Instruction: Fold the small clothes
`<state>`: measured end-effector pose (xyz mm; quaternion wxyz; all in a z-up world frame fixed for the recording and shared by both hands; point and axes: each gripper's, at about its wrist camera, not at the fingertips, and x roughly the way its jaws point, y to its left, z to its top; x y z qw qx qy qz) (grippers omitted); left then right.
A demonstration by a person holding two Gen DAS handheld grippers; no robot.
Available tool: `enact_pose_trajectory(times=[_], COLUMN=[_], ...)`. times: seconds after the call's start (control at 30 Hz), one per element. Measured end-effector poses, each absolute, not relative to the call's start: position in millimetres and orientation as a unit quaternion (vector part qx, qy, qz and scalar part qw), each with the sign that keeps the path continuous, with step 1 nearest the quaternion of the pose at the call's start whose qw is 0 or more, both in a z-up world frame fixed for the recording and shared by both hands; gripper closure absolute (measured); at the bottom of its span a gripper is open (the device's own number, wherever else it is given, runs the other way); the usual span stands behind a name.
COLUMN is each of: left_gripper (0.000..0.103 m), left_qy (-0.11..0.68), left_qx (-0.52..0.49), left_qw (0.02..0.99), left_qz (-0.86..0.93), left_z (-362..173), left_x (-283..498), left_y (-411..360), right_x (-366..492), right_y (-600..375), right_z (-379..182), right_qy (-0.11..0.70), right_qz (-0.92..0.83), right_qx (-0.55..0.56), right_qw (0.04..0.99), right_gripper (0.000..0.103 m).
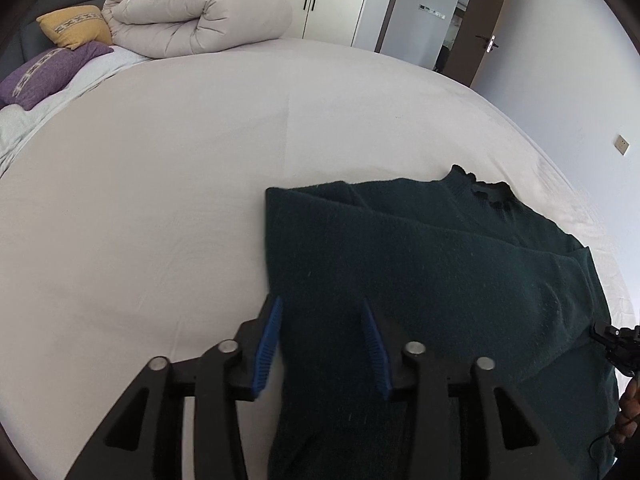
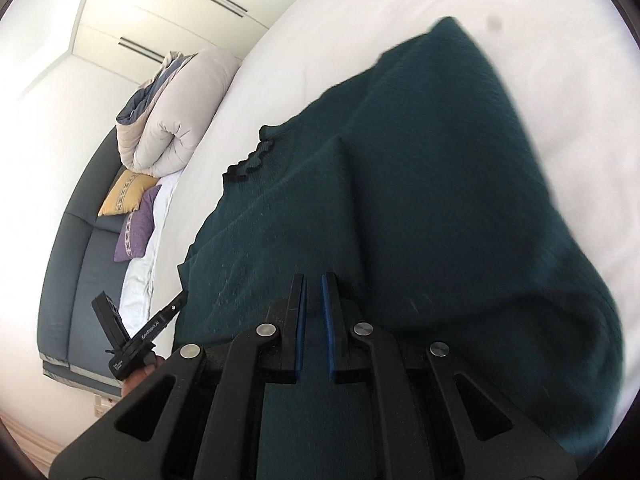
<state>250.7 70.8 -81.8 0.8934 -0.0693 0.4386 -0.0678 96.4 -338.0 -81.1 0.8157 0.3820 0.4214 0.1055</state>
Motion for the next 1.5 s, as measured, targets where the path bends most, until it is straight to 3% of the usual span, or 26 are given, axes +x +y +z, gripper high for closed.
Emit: enact_pose_trajectory(times=[0.03, 0.1, 0.17, 0.2, 0.23, 0.3, 0.6, 0.97, 1.23, 1.5], left_gripper=[0.031, 0.019, 0.016, 0.016, 0.016, 0.016, 0.017, 0.018, 0.033, 0.037], left_qy=[0.438, 0.437, 0.441, 0.443, 0.444, 0.453, 0.499, 0.534, 0.558, 0.574], left_qx=[-0.077, -0.097, -0.109, -0.117, -0.127, -0.154, -0.180, -0.187, -0.159, -0.147], left_qw=[0.893, 0.892, 0.888, 0.886, 0.884, 0.874, 0.838, 0.808, 0.797, 0.782], left_qz=[-0.064, -0.066, -0.070, -0.072, -0.075, -0.087, -0.126, -0.163, -0.168, -0.191], left_z=[-78.3, -73.2, -69.9, -68.5, -68.0, -69.2, -88.0, -93.5, -94.3, -96.4], left_x=[237.1, 204.8, 170.4, 152.9, 137.4, 108.6, 17.5, -17.7, -24.7, -34.4], left_y=[77.4, 92.7, 105.9, 112.5, 118.7, 130.3, 139.7, 136.1, 132.5, 131.4], right_x=[87.0, 58.9, 24.1, 7.5, -12.6, -52.6, -164.2, -239.8, -267.7, -273.0], right_y=[-342.1, -349.9, -355.6, -357.6, -359.7, -361.8, -370.6, -395.8, -409.6, -413.7], right_z=[-78.8, -69.7, -59.5, -55.7, -51.6, -44.5, -40.6, -57.5, -67.9, -70.2], right_qy=[0.426, 0.417, 0.402, 0.395, 0.386, 0.360, 0.366, 0.382, 0.403, 0.414], right_qz=[0.091, 0.075, 0.068, 0.066, 0.063, 0.056, 0.059, 0.015, 0.011, 0.023], right_qx=[0.380, 0.373, 0.368, 0.367, 0.367, 0.372, 0.372, 0.378, 0.382, 0.388], right_qw=[0.816, 0.825, 0.836, 0.840, 0.844, 0.854, 0.851, 0.843, 0.832, 0.823], right_gripper=[0.094, 0.092, 0.080, 0.059, 0.033, 0.023, 0.023, 0.023, 0.023, 0.023])
